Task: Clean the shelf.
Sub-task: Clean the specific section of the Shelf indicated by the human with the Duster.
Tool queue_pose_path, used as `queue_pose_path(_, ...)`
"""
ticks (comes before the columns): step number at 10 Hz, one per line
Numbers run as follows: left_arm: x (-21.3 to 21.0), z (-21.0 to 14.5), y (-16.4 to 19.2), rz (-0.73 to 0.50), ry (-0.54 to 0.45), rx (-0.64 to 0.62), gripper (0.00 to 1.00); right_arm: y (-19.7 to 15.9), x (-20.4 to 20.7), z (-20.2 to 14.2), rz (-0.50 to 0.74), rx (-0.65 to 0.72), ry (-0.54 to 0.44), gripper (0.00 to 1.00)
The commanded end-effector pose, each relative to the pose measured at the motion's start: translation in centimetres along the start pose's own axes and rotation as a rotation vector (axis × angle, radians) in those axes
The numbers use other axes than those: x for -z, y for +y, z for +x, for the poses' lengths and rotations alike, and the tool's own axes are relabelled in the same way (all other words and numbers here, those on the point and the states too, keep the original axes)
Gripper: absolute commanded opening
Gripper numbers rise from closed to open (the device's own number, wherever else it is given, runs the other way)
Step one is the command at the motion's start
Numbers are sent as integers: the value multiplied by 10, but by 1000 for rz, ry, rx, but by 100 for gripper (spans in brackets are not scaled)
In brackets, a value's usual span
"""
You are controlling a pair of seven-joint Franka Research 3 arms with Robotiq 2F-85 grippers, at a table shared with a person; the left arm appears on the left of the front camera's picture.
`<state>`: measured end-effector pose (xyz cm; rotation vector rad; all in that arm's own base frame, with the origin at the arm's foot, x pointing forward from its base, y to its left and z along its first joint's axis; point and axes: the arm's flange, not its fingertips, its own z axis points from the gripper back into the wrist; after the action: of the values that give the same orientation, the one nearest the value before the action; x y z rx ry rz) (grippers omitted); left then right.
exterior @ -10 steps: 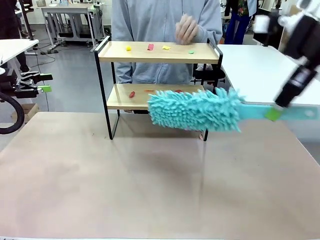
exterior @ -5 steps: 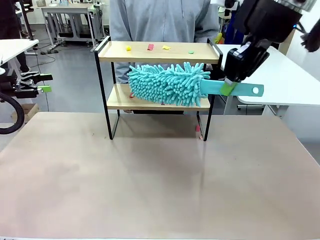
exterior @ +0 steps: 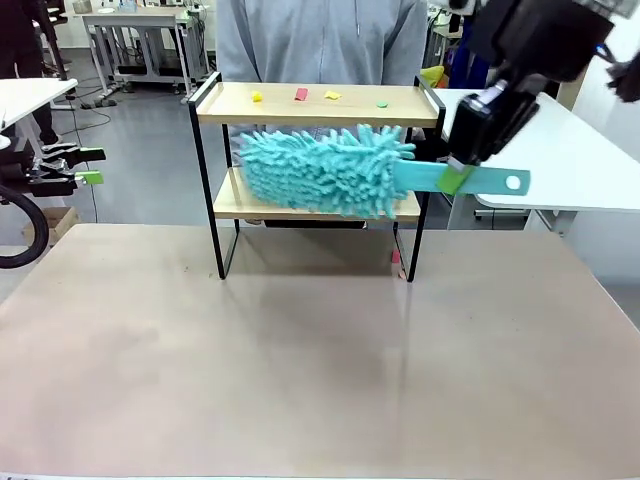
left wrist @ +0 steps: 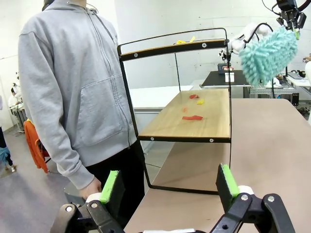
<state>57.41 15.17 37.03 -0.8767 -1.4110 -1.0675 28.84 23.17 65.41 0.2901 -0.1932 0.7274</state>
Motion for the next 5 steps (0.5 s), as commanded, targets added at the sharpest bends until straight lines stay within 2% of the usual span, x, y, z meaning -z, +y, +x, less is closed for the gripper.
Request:
queue_pose_path(1, 0, 3, -1, -1, 5, 5, 100, 22, -11, 33, 113, -55, -71, 13)
queue_pose_path(5, 0, 3, -1, -1, 5, 5, 100, 55, -29, 102, 69, 121, -157, 13)
